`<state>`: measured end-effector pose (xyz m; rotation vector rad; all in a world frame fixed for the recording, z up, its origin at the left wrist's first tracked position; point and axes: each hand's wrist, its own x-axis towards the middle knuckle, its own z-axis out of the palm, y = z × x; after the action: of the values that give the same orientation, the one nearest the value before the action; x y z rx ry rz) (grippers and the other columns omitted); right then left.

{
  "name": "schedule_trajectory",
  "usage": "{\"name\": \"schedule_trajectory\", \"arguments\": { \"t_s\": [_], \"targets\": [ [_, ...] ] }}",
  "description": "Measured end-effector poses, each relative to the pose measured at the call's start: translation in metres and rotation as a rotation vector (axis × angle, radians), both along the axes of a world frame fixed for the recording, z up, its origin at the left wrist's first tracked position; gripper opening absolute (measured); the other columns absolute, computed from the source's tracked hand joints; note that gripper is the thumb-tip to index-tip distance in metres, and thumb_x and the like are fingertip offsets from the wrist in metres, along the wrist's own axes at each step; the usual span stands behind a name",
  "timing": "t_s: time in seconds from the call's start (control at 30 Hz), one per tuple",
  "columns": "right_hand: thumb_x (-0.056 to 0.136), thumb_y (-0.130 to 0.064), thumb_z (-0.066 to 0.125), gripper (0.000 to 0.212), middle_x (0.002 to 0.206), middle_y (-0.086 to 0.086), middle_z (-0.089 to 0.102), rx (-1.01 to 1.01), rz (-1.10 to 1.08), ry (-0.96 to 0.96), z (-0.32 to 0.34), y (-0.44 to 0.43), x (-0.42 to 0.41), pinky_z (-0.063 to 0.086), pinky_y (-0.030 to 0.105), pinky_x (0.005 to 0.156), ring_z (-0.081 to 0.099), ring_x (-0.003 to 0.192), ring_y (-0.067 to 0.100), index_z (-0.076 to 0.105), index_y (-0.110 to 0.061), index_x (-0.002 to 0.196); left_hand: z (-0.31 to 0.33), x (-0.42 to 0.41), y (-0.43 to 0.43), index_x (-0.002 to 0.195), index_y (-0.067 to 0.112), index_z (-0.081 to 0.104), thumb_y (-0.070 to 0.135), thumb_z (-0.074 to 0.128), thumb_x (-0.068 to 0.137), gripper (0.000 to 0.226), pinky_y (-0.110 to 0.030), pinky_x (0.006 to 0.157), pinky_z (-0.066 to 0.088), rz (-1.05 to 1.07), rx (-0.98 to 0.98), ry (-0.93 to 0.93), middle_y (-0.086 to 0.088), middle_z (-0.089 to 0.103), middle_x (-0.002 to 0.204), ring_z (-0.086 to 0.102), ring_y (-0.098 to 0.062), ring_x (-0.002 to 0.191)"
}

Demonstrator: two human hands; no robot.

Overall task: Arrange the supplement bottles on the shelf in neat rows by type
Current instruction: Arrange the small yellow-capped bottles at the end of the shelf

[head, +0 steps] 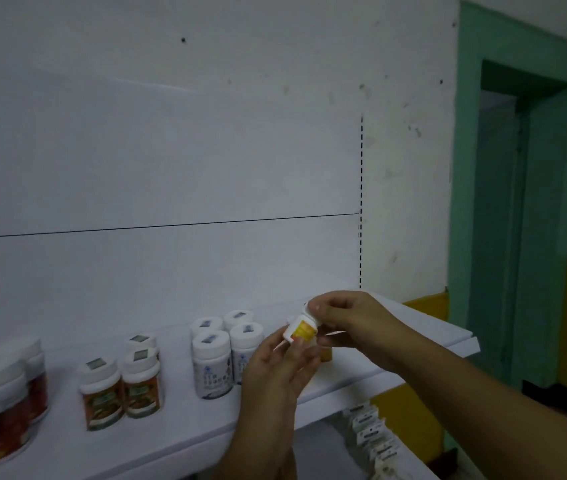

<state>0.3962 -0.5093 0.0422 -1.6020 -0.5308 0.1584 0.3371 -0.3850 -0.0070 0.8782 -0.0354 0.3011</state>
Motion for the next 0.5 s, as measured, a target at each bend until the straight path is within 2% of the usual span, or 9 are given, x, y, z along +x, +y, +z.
{"name": "schedule_trajectory", "arguments": {
  "t_s": [0.13,0.27,0.4,0.5],
  "targets": [
    [0.087,-0.017,0.064,0.021,0.095,0.009,0.071,-0.070,0.027,-0.049,0.002,0.008,-0.010,0.054,0.024,0.067,0.066,0.081,0.017,0.070,-0.008,0.105,-0.003,-0.017,0.014,0.094,0.002,0.061,0.013,0.055,0.084,0.016,-0.035,0.067,0.058,-0.120,-0.189,0.067,-0.019,0.074,0.084,0.072,-0.029,0.074],
    [0.086,-0.018,0.065,0.021,0.092,0.007,0.070,-0.056,0.054,0.004,0.001,0.017,-0.015,0.056,0.027,0.069,0.066,0.079,0.016,0.069,-0.007,0.104,-0.010,-0.023,0.022,0.098,0.003,0.060,0.001,0.055,0.085,0.014,-0.037,0.071,0.058,-0.116,-0.223,0.083,-0.020,0.072,0.092,0.070,-0.032,0.085],
    [0.083,-0.042,0.065,0.045,0.092,0.015,0.070,-0.212,-0.068,0.023,-0.005,0.030,-0.017,0.057,0.036,0.070,0.064,0.065,0.020,0.064,0.000,0.101,-0.015,-0.024,0.024,0.096,0.010,0.060,-0.010,0.062,0.077,0.027,-0.032,0.078,0.057,0.115,0.005,0.113,-0.007,0.070,0.095,0.066,-0.021,0.090],
    [0.085,-0.035,0.066,0.038,0.090,0.015,0.071,-0.240,-0.089,-0.005,-0.008,0.036,-0.016,0.057,0.040,0.074,0.064,0.061,0.017,0.066,0.000,0.099,-0.017,-0.023,0.025,0.094,0.019,0.059,-0.003,0.069,0.075,0.031,-0.016,0.064,0.054,0.280,0.254,0.119,0.006,0.066,0.092,0.064,-0.007,0.085]
  ]
}}
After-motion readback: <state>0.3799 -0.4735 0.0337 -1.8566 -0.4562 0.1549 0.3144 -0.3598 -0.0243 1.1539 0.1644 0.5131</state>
